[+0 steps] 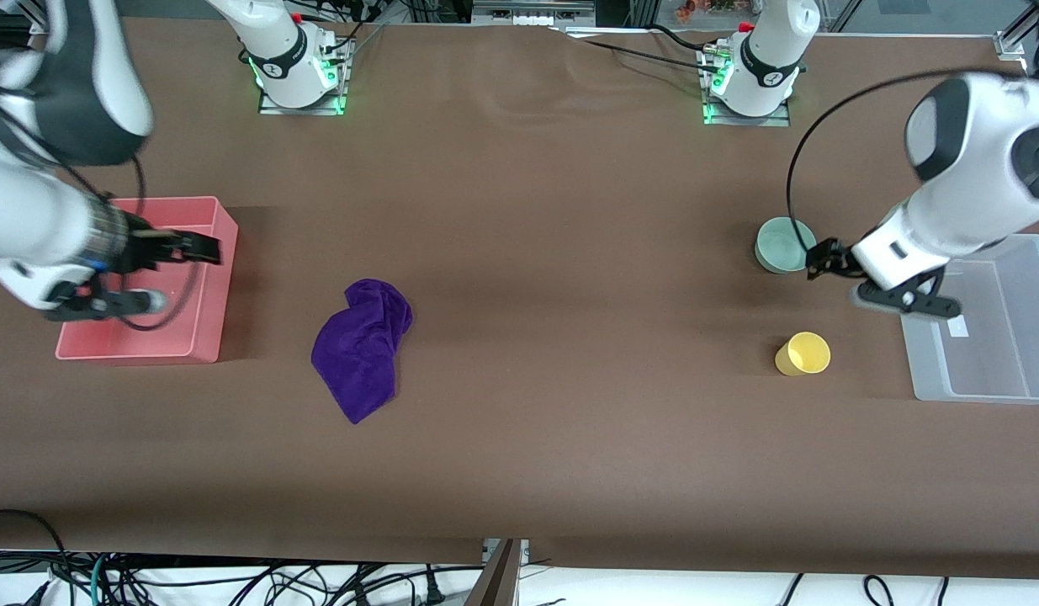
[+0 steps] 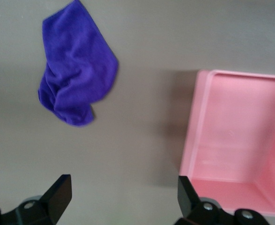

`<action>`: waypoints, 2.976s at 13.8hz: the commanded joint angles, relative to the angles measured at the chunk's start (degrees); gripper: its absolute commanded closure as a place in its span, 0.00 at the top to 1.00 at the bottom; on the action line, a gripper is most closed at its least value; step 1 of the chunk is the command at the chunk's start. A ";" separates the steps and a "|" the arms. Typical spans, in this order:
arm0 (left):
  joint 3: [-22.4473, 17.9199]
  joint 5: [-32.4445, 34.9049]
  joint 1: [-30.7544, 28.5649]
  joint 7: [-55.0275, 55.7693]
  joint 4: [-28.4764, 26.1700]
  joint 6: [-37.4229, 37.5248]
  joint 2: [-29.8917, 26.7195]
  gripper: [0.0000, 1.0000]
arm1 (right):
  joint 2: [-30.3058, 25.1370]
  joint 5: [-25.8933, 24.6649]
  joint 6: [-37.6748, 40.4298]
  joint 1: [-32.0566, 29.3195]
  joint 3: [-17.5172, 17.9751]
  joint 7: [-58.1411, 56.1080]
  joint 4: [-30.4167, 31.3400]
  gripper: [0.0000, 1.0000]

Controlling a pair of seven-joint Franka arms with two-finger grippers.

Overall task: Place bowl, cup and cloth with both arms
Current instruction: 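Reach the right gripper to the purple cloth while the left gripper reaches the bowl, then lift the cloth with the right gripper while the left gripper lifts the bowl, then drop the cloth into the pink bin while the left gripper lowers the bowl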

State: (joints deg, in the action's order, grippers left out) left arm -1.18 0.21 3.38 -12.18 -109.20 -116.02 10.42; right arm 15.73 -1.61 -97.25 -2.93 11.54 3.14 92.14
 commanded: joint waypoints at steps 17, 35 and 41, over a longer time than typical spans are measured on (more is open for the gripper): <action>0.65 -4.25 -9.71 -41.43 -17.98 -10.37 9.88 0.00 | 18.81 -1.03 -42.49 7.15 3.84 14.17 16.58 0.59; 0.21 10.78 -19.27 -52.39 28.14 19.07 19.26 0.00 | 10.03 -3.40 21.99 4.69 -11.32 -18.63 -20.85 0.00; 0.30 9.90 -32.90 -59.89 29.92 4.32 30.61 0.00 | 9.93 -3.57 24.04 4.07 -29.72 -42.34 -15.17 0.00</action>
State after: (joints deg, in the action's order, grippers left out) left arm -1.61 10.21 -27.46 -70.30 -82.07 -110.43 37.84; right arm 24.95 -5.04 -73.24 0.31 -16.01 -36.99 73.96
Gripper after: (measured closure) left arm 0.969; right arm 0.965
